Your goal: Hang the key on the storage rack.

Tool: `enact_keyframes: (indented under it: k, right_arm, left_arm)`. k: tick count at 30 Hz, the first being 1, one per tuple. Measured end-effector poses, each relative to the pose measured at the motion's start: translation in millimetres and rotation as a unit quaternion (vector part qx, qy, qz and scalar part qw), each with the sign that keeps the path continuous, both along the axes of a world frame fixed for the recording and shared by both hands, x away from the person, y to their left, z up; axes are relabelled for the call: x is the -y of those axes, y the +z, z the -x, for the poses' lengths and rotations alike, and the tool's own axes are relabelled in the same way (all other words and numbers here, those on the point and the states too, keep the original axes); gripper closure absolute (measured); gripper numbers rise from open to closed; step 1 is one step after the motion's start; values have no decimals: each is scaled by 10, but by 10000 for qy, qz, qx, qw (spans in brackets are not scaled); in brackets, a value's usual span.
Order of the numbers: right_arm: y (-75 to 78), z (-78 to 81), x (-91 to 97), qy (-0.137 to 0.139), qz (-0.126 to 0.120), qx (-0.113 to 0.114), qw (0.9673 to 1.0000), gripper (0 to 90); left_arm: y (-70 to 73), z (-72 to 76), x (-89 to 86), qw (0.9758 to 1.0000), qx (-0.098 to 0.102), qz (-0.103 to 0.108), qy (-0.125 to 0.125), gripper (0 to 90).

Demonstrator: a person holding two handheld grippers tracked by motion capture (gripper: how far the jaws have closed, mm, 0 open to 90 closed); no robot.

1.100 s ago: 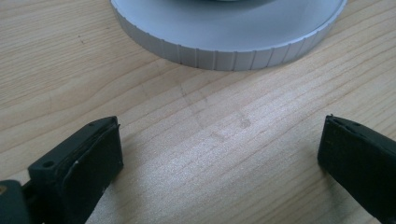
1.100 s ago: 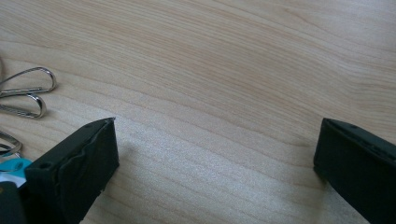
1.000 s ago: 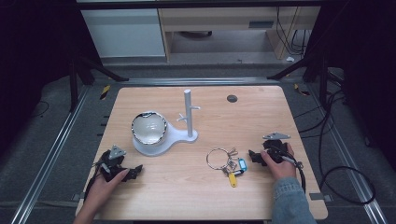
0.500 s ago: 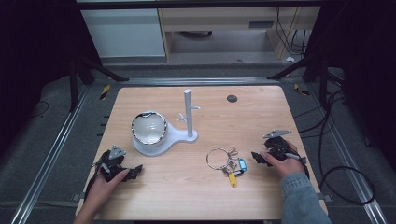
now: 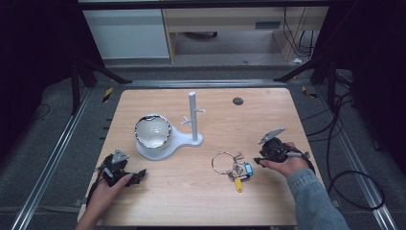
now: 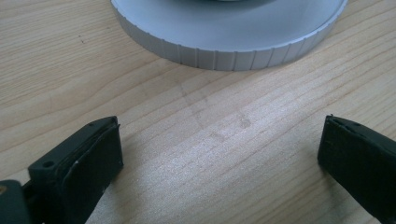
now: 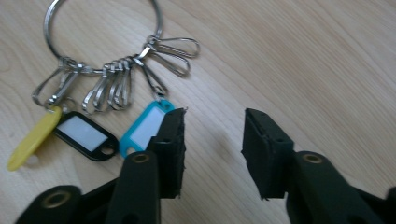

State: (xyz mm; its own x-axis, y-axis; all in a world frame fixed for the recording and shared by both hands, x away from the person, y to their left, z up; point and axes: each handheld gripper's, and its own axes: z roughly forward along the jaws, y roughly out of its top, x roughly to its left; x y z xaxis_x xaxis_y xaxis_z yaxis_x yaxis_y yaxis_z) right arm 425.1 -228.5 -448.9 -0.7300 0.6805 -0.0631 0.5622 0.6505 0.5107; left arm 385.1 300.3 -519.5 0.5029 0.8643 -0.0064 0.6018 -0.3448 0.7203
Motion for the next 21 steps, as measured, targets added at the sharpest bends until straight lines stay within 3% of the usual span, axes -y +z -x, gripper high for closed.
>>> enact_keyframes:
  k: [4, 9, 21]
  right_arm:
    - [10, -57, -177, 371, 61, -145, 9992, 717]
    - [10, -105, -351, 626, 193, -263, 9975, 784]
    - [-106, -156, -601, 1039, 659, -530, 9910, 788]
  left_arm:
    - [0, 0, 0, 10000, -1, 0, 0, 0]
    - [0, 0, 0, 10000, -1, 2, 0, 0]
    - [0, 0, 0, 10000, -1, 3, -2, 0]
